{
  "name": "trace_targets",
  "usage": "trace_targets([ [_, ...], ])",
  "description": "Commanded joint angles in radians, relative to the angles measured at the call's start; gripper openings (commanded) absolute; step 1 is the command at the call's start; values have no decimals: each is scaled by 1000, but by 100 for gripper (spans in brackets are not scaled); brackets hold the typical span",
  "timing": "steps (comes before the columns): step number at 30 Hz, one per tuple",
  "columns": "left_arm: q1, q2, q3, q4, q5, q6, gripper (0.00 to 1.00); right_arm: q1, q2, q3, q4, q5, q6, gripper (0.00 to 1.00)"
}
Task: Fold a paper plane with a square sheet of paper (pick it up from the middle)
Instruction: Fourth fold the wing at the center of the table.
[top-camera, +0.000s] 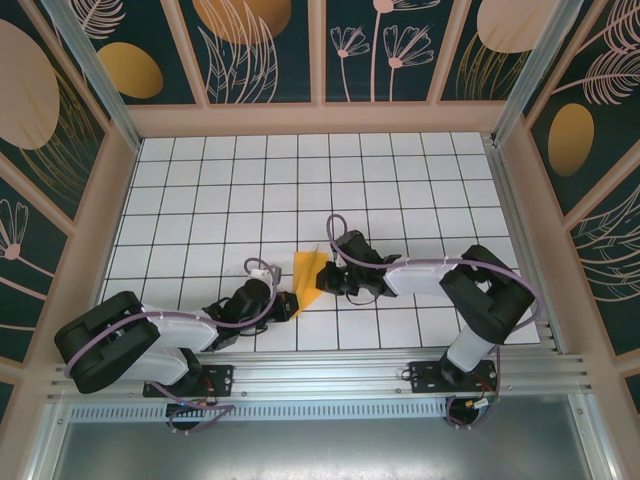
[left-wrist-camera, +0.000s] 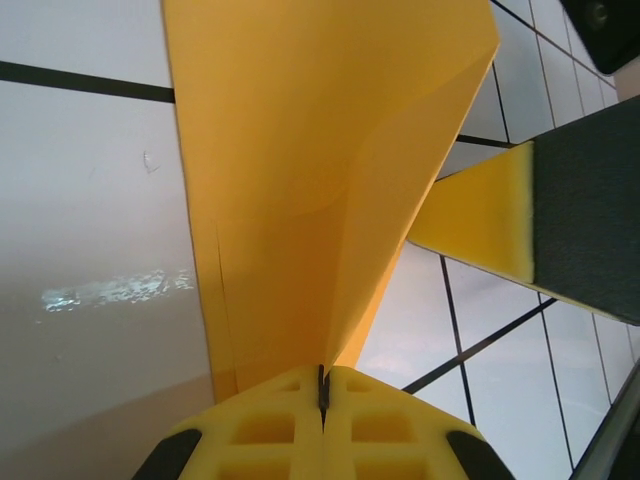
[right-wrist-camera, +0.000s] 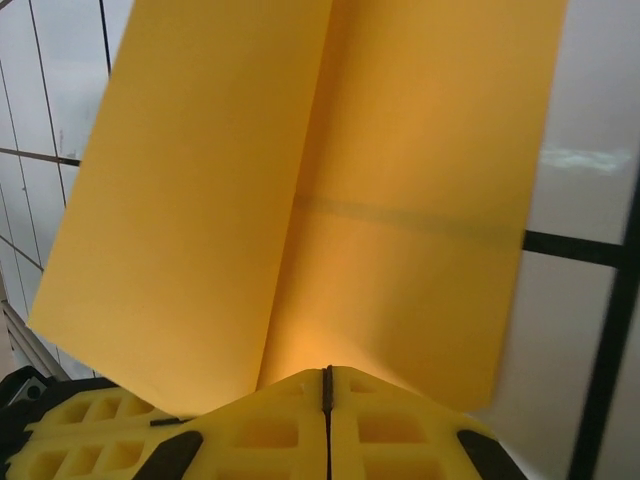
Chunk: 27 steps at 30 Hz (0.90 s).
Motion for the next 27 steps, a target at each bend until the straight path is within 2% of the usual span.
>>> trace_targets([
  [1, 12, -6, -22, 63, 28, -24, 4, 19, 41, 51, 26, -23, -21, 8],
  [7, 37, 1, -38, 100, 64, -39, 4, 14, 95, 68, -60, 49, -25, 8],
  [17, 86, 83, -64, 220, 160, -83, 4, 7, 139, 94, -129, 84, -59, 8],
  [27, 91, 57, -93, 215, 114, -115, 4, 6, 130, 109, -149, 88, -67, 8],
])
